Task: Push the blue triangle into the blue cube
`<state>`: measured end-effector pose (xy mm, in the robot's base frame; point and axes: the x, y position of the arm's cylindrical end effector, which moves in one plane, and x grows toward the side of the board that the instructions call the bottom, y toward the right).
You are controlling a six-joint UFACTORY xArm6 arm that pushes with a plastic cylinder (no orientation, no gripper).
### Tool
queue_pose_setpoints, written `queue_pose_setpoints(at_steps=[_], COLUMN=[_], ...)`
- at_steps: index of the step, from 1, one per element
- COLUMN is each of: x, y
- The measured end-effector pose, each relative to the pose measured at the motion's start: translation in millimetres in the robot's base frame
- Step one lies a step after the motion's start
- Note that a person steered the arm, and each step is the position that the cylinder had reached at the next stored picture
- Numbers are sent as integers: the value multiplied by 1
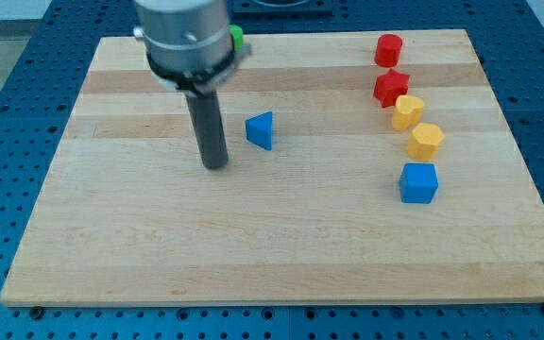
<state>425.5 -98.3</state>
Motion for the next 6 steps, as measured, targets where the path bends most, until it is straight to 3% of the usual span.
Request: queue_pose_setpoints(at_steps=[1, 3, 5, 6], x=[-19, -16, -55, -27], y=[21, 90, 83, 127])
